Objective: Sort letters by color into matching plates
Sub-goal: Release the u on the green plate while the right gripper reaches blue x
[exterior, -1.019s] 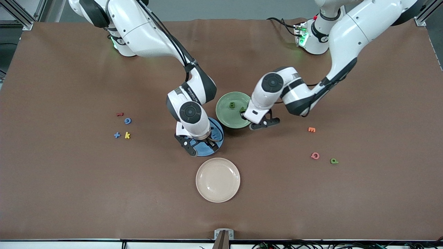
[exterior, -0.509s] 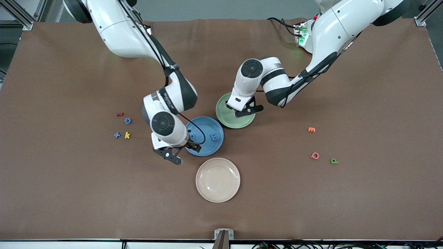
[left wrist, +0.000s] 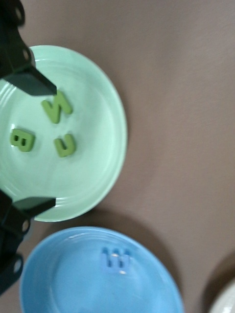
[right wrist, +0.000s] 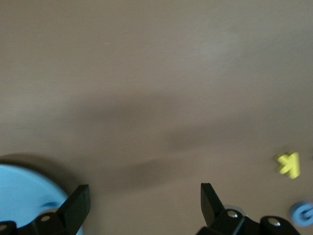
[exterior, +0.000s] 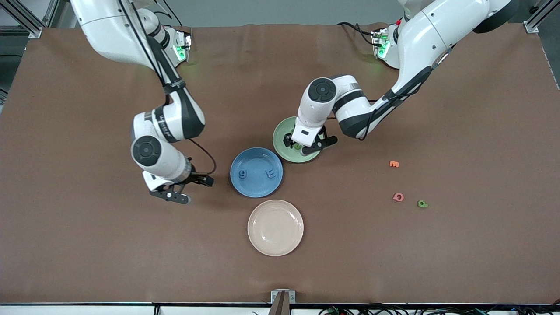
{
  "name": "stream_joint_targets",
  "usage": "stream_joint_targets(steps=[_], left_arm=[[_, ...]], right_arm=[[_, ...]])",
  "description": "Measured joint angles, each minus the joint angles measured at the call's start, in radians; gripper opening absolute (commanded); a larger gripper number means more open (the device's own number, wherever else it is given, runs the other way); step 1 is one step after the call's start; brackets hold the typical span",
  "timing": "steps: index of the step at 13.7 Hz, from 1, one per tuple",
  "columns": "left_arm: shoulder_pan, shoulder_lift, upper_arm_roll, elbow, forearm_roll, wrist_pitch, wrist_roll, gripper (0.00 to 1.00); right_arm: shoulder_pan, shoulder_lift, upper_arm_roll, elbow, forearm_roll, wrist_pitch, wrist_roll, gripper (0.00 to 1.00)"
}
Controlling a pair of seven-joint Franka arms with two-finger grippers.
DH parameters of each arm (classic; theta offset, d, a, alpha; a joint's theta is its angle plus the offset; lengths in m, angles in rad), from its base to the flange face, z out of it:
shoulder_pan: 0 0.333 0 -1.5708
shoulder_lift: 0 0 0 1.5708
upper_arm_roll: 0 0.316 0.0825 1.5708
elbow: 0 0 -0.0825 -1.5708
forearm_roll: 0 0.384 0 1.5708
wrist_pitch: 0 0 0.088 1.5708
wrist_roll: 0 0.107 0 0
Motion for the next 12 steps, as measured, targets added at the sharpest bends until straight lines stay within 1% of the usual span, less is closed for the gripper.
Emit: stream_joint_targets(steps=[1, 3, 6, 8, 10, 12], left_arm=[[0.028, -0.001, 0.001, 0.005, 0.001, -0.003, 0.02, 1.0], [0.105, -0.01, 0.002, 0.013, 0.006, -0.034, 0.118, 1.0], [0.245, -0.024, 0.002, 0.023, 0.014, -0.057, 0.301, 0.99], [0.316, -0.026, 0.002, 0.029, 0.019, -0.058, 0.416, 0.98], [0.376, -0.026, 0.012, 0.031, 0.054, -0.063, 0.515, 0.95], [0.424, -0.024, 0.049, 0.038, 0.083, -0.064, 0.608, 0.93]], right_arm=[[-0.03, -0.017, -0.001, -0.061, -0.017, 0.05, -0.057, 1.0], [-0.093, -0.041, -0.002, -0.151, -0.026, 0.121, -0.189, 1.0], [-0.184, -0.059, -0.002, -0.238, -0.027, 0.212, -0.37, 1.0], [-0.238, -0.061, -0.002, -0.278, -0.027, 0.26, -0.469, 1.0], [-0.295, -0.062, -0.001, -0.294, -0.028, 0.27, -0.579, 1.0], [-0.343, -0.064, -0.001, -0.306, -0.028, 0.27, -0.697, 0.99]])
